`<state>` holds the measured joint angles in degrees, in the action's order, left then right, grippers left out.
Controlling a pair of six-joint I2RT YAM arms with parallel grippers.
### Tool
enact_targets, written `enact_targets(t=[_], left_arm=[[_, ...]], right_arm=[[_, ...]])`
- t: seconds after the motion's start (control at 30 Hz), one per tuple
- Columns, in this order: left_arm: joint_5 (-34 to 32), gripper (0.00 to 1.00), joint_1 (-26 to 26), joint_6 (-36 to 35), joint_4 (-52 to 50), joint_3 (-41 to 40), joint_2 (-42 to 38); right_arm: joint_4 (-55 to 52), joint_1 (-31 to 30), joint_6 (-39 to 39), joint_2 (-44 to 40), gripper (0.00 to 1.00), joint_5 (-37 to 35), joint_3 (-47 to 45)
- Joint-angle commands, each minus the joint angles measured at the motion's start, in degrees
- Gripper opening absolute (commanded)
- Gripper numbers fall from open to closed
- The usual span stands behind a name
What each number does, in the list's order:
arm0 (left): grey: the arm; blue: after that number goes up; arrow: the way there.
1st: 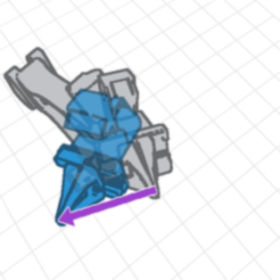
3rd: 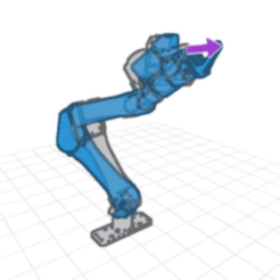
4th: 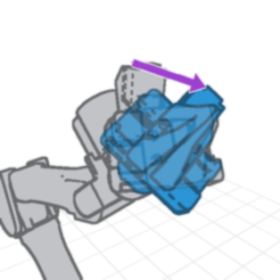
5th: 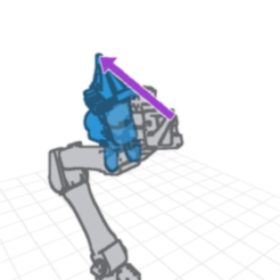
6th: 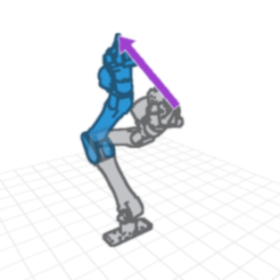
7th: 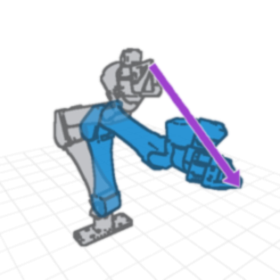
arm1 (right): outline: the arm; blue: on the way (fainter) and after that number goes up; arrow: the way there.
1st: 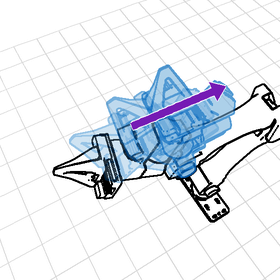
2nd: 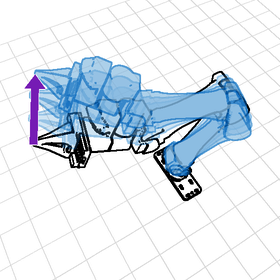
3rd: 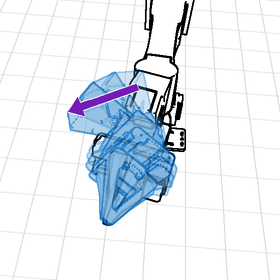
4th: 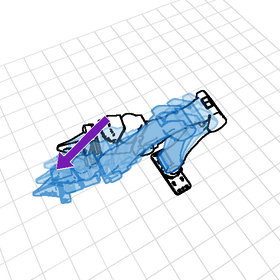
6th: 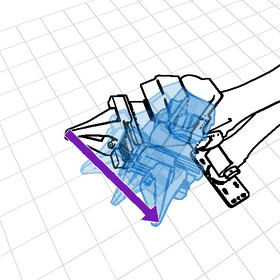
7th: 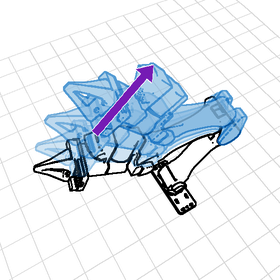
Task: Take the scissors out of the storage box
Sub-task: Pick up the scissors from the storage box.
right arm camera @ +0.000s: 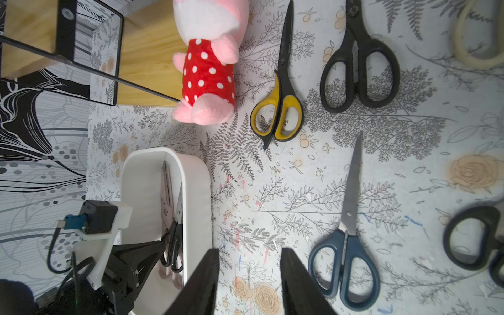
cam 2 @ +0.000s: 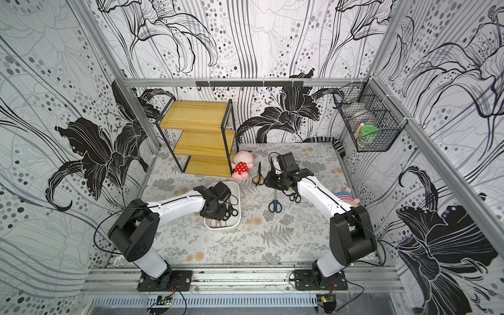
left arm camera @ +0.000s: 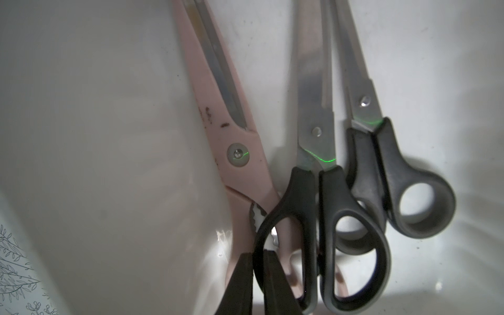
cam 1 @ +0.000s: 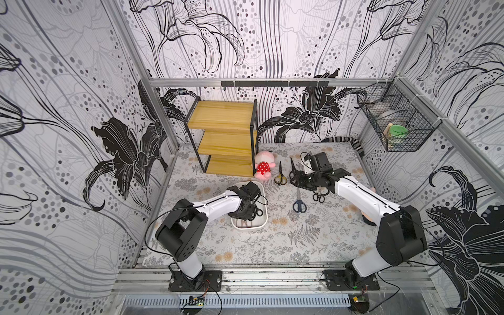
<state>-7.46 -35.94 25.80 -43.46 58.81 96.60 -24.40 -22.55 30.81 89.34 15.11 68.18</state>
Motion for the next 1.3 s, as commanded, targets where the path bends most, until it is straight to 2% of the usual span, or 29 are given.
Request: enact_targets(t=[0.0, 0.17, 0.83, 0.93, 1.07, 1.17, 1.27], left_arm=[[0.9, 0.11, 0.3, -0.8, 1.7, 0.3, 0.9], [1.1, 0.00, 0.4, -0.8, 2.1, 0.1, 0.6], [2.9, 0.00, 2.6, -0.7, 1.4, 2.6, -1.8], [3.2, 0.17, 2.5, -1.0, 1.4, 3.0, -0.4], [3.6, 0.28, 2.6, -1.1, 1.4, 2.9, 0.0], [3.7, 0.31, 2.5, -1.1, 1.5, 2.2, -0.2], [3.9, 0.29, 2.6, -1.3, 2.0, 1.6, 0.0]], right_arm=[[-1.4, -0.1, -0.5, -2.0, 0.42, -1.2, -0.9], [-1.4, -0.1, -0.5, -2.2, 0.42, -1.3, -1.0], [-1.4, -0.2, -0.7, -0.4, 0.41, 0.5, 1.2], [-1.6, -0.2, -0.7, -0.5, 0.40, 0.4, 1.2], [-2.1, -0.3, -1.1, -1.0, 0.40, -0.1, 1.1], [-2.1, -0.3, -1.1, -1.1, 0.40, -0.3, 0.9], [-2.0, -0.3, -1.1, -0.9, 0.40, -0.2, 0.8]])
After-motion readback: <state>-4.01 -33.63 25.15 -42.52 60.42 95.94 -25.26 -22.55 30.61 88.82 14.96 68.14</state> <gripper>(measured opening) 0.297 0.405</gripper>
